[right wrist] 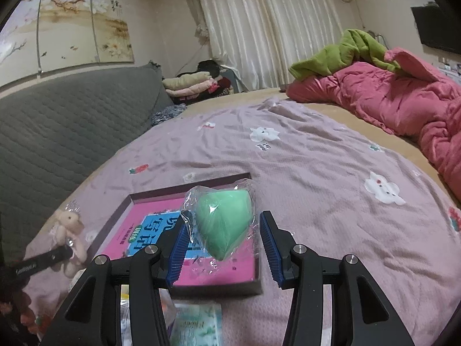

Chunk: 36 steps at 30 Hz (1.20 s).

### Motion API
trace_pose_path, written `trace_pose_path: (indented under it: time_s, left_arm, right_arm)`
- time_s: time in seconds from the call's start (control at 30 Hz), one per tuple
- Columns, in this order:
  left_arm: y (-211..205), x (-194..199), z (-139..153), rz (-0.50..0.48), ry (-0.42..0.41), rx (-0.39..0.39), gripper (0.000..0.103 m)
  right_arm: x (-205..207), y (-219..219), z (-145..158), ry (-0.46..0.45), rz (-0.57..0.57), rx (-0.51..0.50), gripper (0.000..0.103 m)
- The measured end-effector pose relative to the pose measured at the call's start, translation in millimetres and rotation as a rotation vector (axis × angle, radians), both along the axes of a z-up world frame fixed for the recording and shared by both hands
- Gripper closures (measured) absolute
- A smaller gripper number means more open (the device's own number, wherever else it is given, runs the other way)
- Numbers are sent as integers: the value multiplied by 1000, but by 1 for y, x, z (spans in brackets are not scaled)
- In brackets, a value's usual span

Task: Organize soft objects
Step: 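Carry the bunny into the pink box and release with left while right drops the sponge there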

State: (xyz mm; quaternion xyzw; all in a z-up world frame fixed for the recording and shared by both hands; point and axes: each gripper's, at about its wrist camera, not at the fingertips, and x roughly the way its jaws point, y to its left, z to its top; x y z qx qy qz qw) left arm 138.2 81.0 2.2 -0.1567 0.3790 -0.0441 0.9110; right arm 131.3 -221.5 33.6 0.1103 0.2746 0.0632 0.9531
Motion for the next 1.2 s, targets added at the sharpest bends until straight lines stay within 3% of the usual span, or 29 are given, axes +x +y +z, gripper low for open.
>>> trace_pose_path:
  time_s: [0.17,0.4,0.67,1.03,1.2]
  left_arm:
    - [2,30,-13,-12,32,-40,84]
    - [1,53,-32,-23,109,-27,84]
    - [-7,57,-45,-49,140,1,83]
    - [-4,54,-47,-14,151,50,81]
    - [-2,54,-47,-8,158,41,81]
  right_arm:
    - [12,0,-10,26,30,9,53]
    - [29,-3,-27,86,61,2,53]
    - [47,3,-48,166,106,-33,53]
    - [52,18,-58,201,128,-140,52]
    - [53,18,-63,217,131,-137,52]
